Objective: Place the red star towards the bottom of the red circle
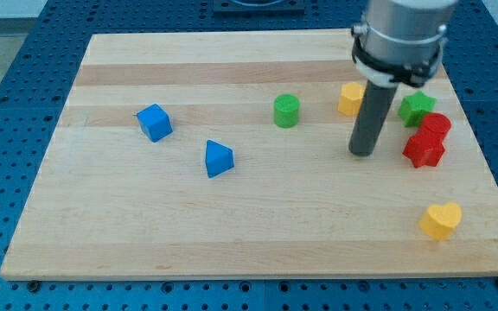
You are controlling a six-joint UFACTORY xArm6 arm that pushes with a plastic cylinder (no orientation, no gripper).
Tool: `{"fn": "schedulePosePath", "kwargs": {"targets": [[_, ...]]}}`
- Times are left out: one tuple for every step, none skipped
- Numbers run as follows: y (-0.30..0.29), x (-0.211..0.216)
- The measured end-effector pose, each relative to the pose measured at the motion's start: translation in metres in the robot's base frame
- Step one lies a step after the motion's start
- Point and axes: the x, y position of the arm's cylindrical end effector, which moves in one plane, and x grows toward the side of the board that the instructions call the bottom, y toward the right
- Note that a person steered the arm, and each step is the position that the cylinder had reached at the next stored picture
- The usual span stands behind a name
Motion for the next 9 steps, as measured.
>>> {"fn": "schedulePosePath", "kwargs": {"targets": [[0.011,0.0],[0.031,0.002],[0.032,0.003],[0.043,0.021],[0.058,0.037],[0.078,0.045],[0.078,0.045],[0.038,0.055],[-0.053,0.094]]}}
